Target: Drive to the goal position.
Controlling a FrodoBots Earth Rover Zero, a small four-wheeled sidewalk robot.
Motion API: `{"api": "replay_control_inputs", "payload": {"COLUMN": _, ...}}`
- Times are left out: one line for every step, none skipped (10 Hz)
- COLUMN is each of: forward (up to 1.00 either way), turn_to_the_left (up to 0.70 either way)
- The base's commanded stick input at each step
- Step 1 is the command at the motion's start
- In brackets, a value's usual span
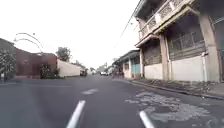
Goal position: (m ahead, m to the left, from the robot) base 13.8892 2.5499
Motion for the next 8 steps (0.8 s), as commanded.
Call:
{"api": "replay_control_inputs", "payload": {"forward": 1.00, "turn_to_the_left": -0.22}}
{"api": "replay_control_inputs", "payload": {"forward": 1.00, "turn_to_the_left": 0.00}}
{"api": "replay_control_inputs", "payload": {"forward": 1.00, "turn_to_the_left": 0.00}}
{"api": "replay_control_inputs", "payload": {"forward": 1.00, "turn_to_the_left": 0.00}}
{"api": "replay_control_inputs", "payload": {"forward": 1.00, "turn_to_the_left": 0.00}}
{"api": "replay_control_inputs", "payload": {"forward": 1.00, "turn_to_the_left": 0.00}}
{"api": "replay_control_inputs", "payload": {"forward": 1.00, "turn_to_the_left": 0.00}}
{"api": "replay_control_inputs", "payload": {"forward": 1.00, "turn_to_the_left": 0.00}}
